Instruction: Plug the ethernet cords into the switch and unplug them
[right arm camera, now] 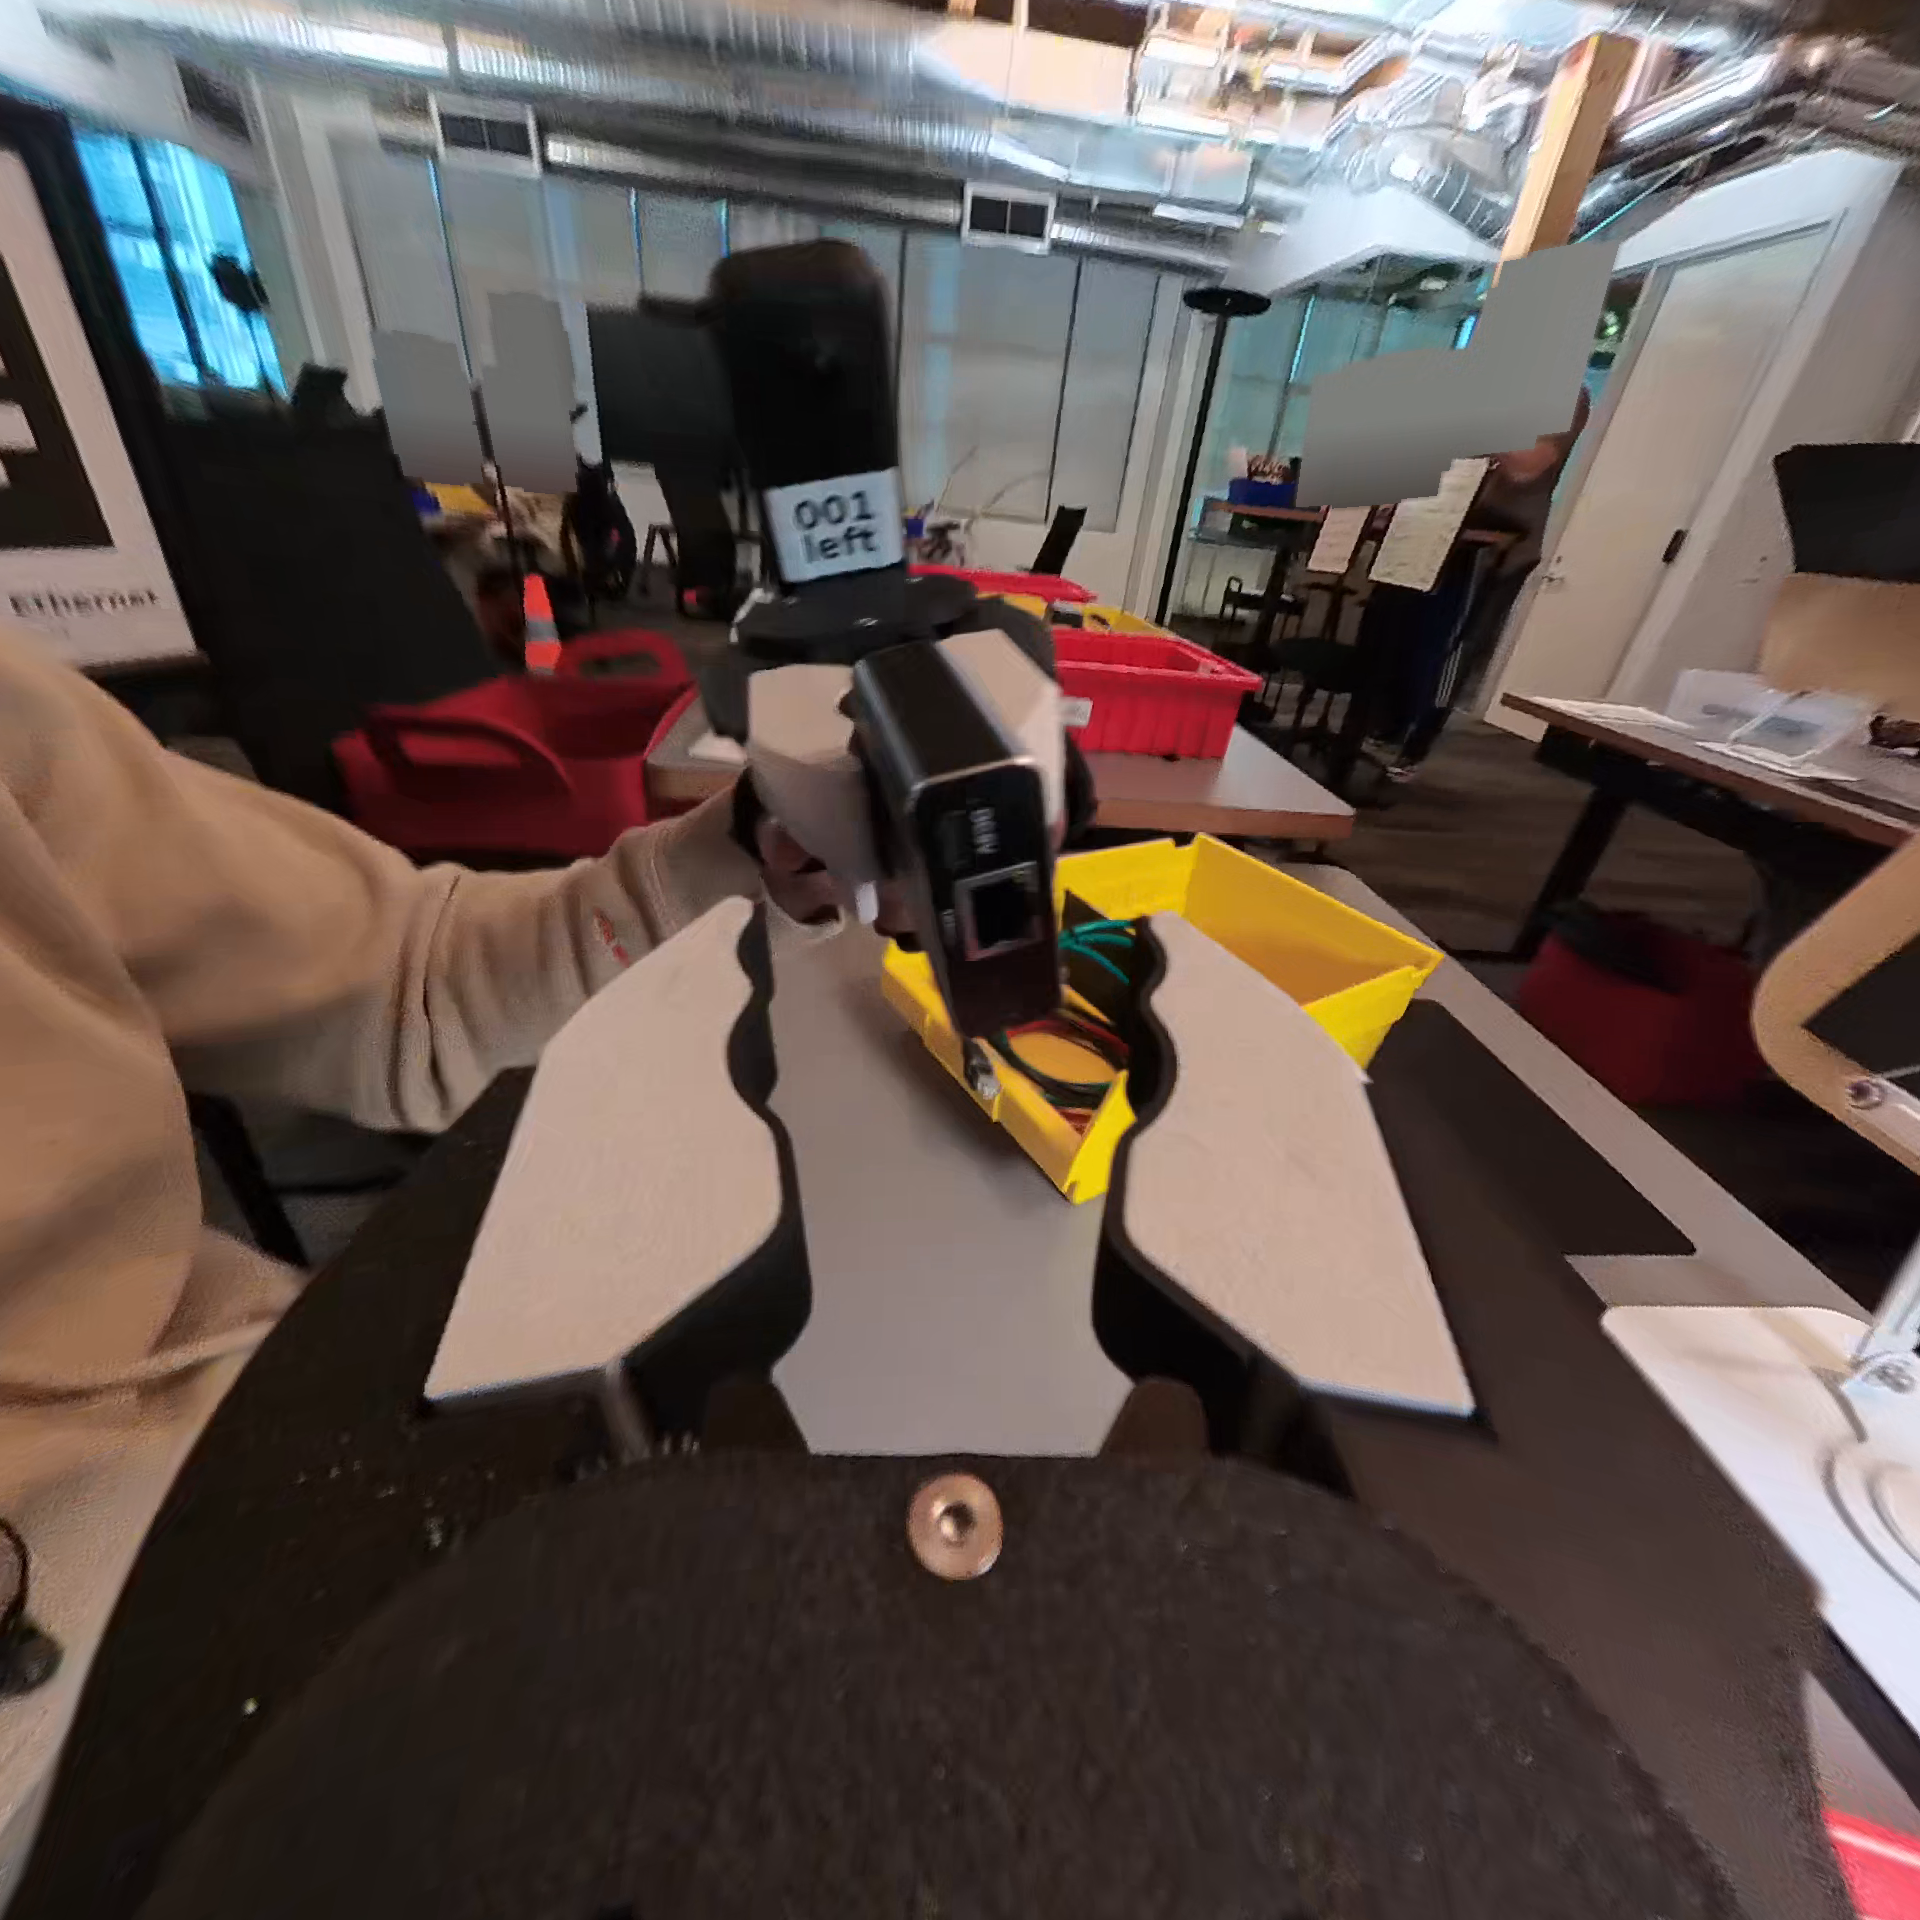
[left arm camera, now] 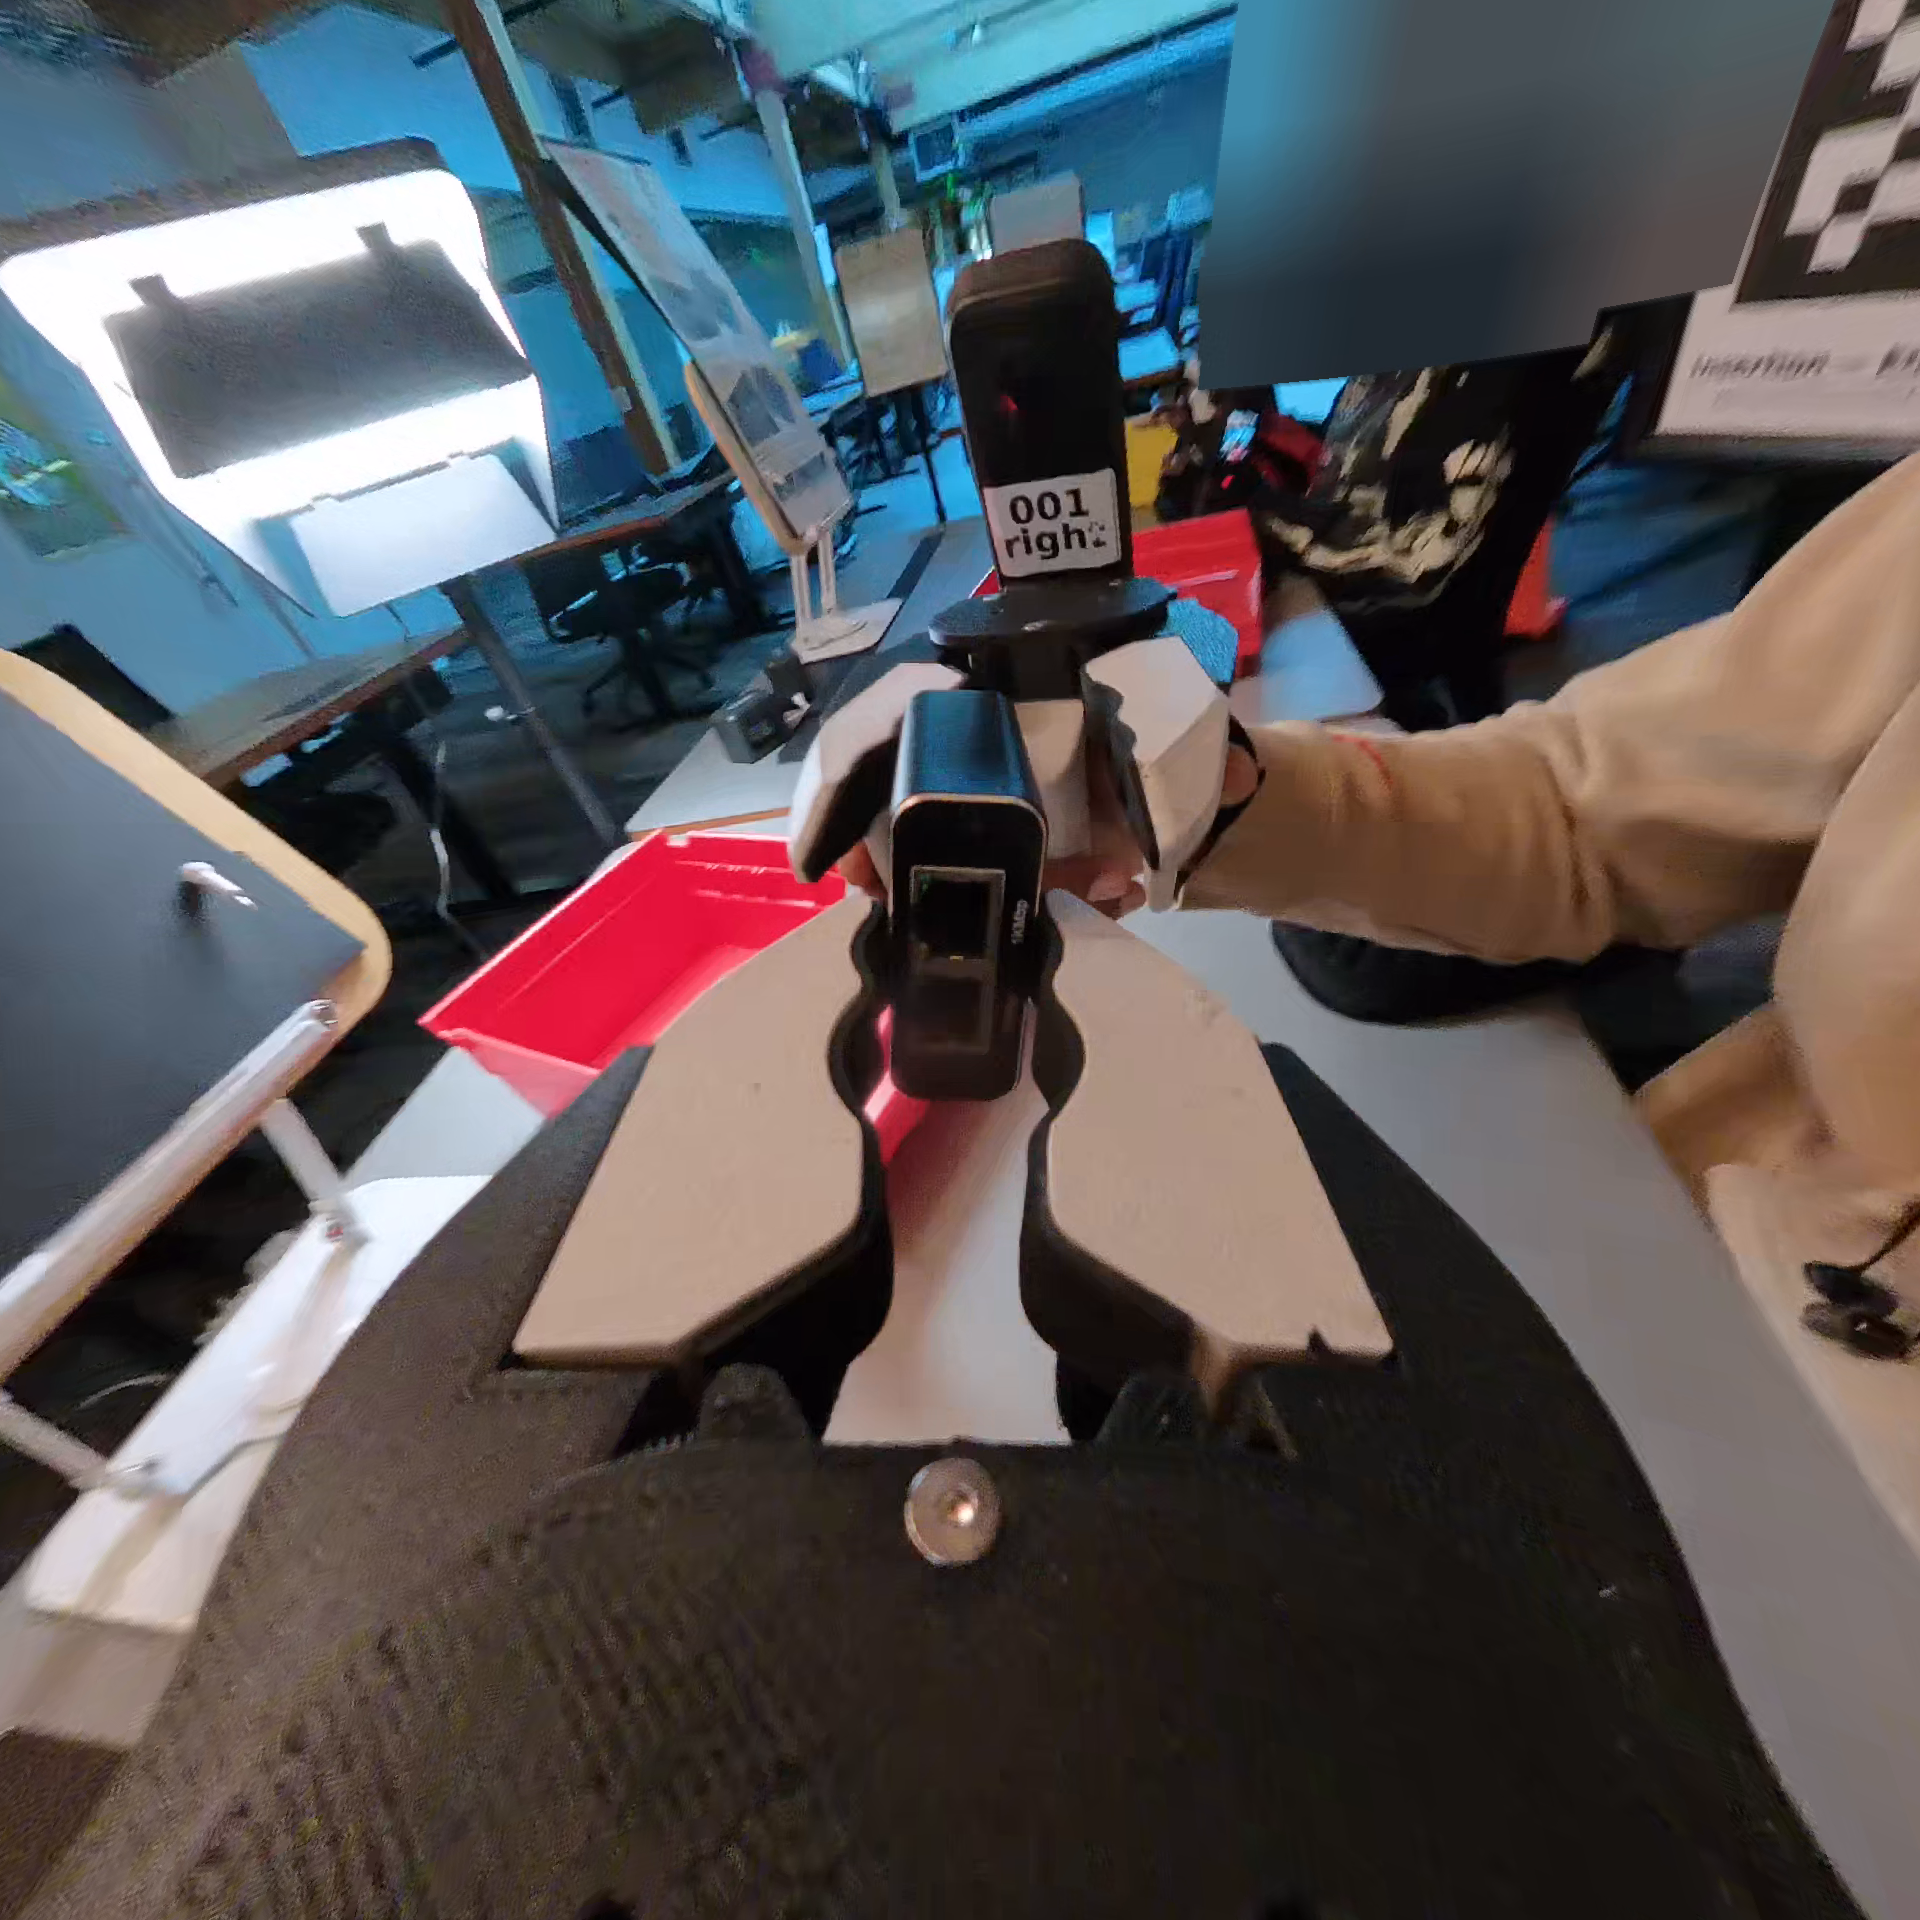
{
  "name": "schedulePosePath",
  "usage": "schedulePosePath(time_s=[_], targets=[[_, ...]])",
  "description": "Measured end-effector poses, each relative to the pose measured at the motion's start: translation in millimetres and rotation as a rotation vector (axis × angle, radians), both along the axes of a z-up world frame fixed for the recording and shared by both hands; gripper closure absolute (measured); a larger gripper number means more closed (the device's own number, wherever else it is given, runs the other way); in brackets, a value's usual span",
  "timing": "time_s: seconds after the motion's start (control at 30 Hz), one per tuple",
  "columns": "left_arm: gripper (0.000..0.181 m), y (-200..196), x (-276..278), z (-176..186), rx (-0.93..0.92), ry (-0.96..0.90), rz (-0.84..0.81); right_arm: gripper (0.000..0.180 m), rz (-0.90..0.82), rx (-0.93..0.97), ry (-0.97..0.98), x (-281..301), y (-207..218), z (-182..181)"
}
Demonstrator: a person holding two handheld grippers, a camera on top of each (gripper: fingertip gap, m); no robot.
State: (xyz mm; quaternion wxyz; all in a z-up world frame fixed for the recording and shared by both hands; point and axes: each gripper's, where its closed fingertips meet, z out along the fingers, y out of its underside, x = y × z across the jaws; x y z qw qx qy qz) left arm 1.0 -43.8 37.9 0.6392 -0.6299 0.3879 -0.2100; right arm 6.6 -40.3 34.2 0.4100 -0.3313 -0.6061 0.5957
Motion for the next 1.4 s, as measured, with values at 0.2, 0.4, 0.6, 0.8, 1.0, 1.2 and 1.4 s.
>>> schedulePosePath(time_s=[0.2, 0.4, 0.6, 0.8, 1.0, 1.2, 1.4], targets=[[0.156, 0.0, 16.2, -9.3, -0.123, -0.122, -0.147, 0.142, 0.001, 0.067, 0.039, -1.2, -10.1, -3.2], [0.154, 1.0, 6.9, -5.4, -0.100, -0.150, -0.127, 0.156, 0.028, -0.001, 0.076, 7.2, -1.3, 5.5], [0.156, 3.8, 9.7, -6.9, -0.085, -0.118, -0.093, 0.156, 0.048, -0.035, 0.090, 9.6, -1.4, 9.3], [0.156, 3.5, 15.1, -14.2, -0.100, -0.097, -0.122, 0.153, 0.026, 0.009, 0.046, 3.9, -6.2, 2.8], [0.156, 7.6, 16.0, -17.1, -0.089, -0.095, -0.108, 0.153, -0.022, 0.067, 0.012, 2.6, -0.7, -1.7], [0.157, 5.1, 12.4, -13.2, -0.087, -0.146, -0.135, 0.153, -0.030, 0.054, 0.014, 1.9, 1.7, -1.4], [0.149, 11.1, -0.8, -11.4, -0.070, -0.138, -0.067, 0.154, -0.059, 0.118, 0.007, 7.0, 7.4, -0.3]])
